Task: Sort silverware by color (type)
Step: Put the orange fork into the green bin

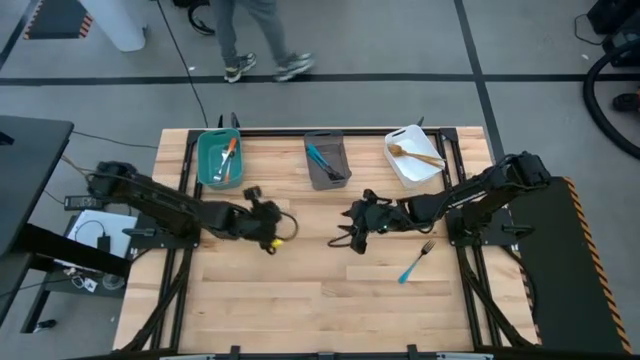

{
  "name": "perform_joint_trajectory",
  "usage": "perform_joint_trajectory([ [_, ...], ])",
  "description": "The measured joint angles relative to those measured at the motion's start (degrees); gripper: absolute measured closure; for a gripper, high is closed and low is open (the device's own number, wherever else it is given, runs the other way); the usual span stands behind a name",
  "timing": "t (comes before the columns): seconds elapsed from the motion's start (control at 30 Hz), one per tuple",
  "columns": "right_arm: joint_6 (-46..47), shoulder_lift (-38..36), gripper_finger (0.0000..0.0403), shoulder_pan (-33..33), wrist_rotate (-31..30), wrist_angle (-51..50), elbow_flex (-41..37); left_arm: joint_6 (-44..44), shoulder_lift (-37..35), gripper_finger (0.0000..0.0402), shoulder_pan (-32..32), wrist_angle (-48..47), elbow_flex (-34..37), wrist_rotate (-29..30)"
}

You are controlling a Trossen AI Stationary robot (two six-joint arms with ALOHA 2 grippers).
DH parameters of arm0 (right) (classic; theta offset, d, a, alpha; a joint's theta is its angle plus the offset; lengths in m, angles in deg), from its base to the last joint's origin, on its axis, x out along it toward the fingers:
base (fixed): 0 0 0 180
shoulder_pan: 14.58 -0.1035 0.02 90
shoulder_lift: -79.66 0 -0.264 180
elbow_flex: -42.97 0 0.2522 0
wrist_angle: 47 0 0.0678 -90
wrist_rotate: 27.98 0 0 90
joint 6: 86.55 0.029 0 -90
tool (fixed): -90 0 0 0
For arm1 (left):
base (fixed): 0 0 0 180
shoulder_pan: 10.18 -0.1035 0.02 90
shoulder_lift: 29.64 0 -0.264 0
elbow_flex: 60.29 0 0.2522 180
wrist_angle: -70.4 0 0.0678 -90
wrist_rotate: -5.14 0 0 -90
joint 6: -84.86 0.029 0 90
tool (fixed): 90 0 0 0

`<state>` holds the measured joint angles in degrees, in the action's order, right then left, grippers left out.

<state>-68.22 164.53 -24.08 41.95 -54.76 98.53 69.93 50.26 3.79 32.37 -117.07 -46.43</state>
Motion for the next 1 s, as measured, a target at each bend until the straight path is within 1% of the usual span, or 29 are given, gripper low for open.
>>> perform_joint_trajectory([
  [0.17, 0.5, 0.3, 0.0212, -2.6, -0.1, 2.5, 0.0, -4.1, -9.7, 0.0382, -2.8, -0.4, 5.7, 1.2],
  [0.37, 0.6, 0.3, 0.0212, -4.9, -4.0, 3.8, -0.1, -5.5, -16.4, 0.0382, -7.4, -1.2, 9.0, 3.1],
  [0.5, -0.6, 0.3, 0.0212, -5.5, -6.7, 7.8, -1.0, -5.5, -17.9, 0.0382, -13.0, -2.3, 9.0, 4.0],
  [0.67, -0.7, 0.3, 0.0212, -5.5, -6.9, 14.2, -4.4, -5.4, -18.1, 0.0382, -21.6, -2.4, 9.1, 4.3],
  [0.73, -0.2, 0.3, 0.0212, -5.5, -6.9, 15.7, -5.7, -4.0, -18.1, 0.0382, -24.6, -2.1, 9.1, 4.3],
  [1.0, -0.1, 0.3, 0.0212, -5.2, -7.3, 22.9, -10.7, 0.9, -18.1, 0.0382, -31.9, -2.0, 9.1, 3.8],
])
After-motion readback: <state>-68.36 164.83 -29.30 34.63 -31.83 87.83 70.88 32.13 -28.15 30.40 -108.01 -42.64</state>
